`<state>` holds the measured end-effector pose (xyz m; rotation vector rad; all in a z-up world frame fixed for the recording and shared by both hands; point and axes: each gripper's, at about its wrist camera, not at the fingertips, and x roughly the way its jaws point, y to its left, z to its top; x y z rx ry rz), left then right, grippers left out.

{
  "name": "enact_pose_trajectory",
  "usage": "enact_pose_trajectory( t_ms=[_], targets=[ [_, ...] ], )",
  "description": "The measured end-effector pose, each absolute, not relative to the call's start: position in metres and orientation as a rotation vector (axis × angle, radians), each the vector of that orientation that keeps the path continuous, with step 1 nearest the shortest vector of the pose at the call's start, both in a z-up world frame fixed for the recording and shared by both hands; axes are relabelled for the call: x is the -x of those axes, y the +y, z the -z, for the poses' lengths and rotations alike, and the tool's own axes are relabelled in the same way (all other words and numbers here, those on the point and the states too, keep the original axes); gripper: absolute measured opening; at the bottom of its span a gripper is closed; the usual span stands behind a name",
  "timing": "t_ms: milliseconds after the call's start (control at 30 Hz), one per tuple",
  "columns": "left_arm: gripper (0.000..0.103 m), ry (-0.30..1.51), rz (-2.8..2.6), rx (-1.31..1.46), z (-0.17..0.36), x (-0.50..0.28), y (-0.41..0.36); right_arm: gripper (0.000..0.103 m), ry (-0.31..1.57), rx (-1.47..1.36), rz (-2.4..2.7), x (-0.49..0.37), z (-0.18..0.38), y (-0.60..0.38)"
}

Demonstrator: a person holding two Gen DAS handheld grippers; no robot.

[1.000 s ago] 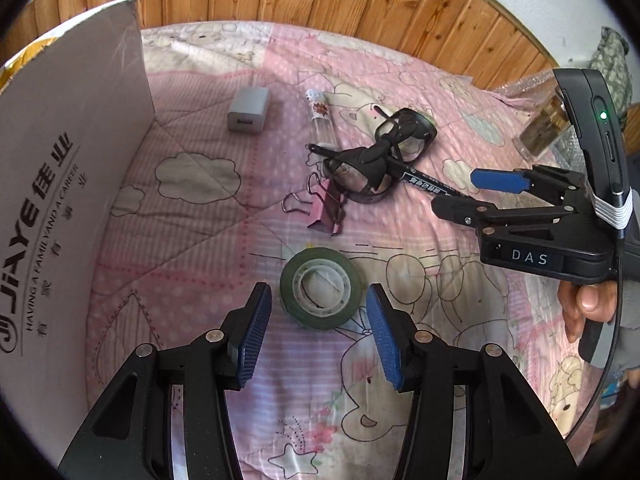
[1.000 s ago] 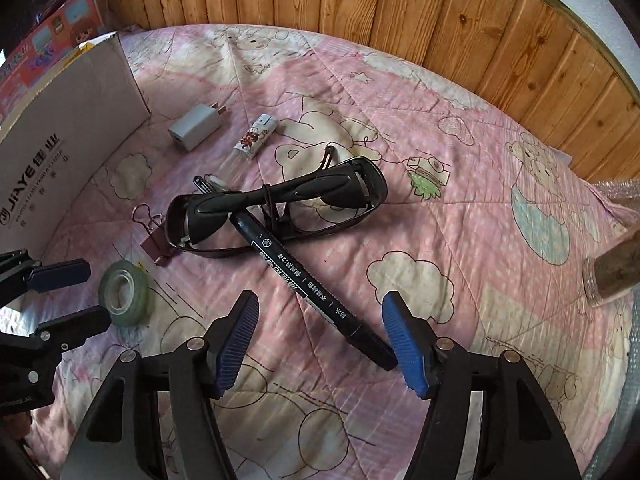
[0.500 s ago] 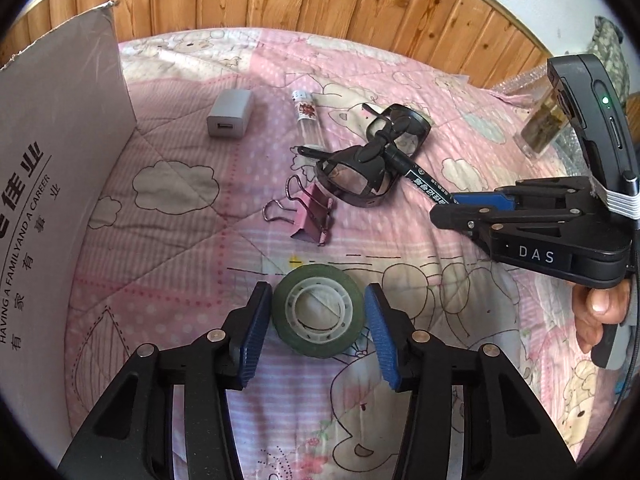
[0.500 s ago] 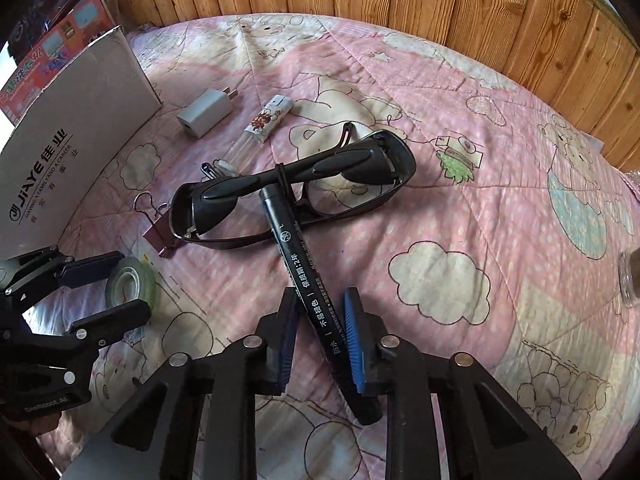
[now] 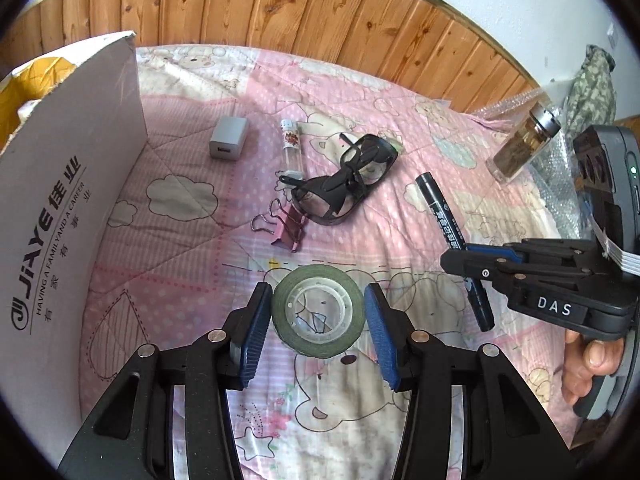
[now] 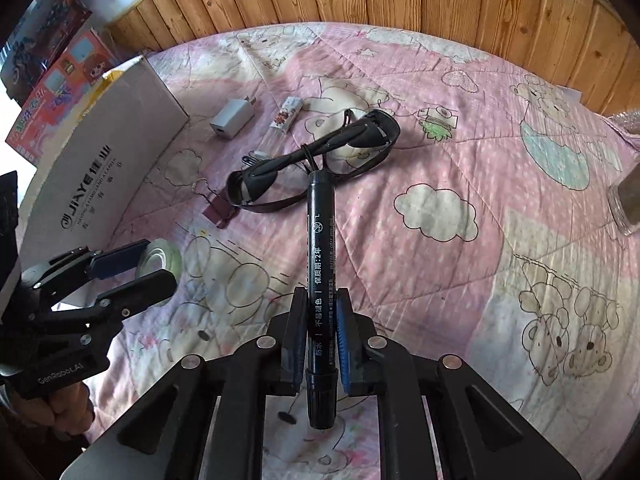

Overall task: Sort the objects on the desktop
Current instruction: 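Grasp the green tape roll with the left tool while the right tool grasps the black marker, then carry the tape roll and black marker together over the cardboard box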

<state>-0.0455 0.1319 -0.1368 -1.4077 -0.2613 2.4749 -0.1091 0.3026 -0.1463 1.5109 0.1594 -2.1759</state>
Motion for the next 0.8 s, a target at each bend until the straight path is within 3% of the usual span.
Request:
enact_pose_trajectory(
  t_ms=[800],
  targets=[
    [0.049, -0.329, -2.581, 1.274, 0.057, -0.016, 0.078, 0.014, 0.029, -1.305, 2.225, 0.023, 0.071, 0.237]
  ],
)
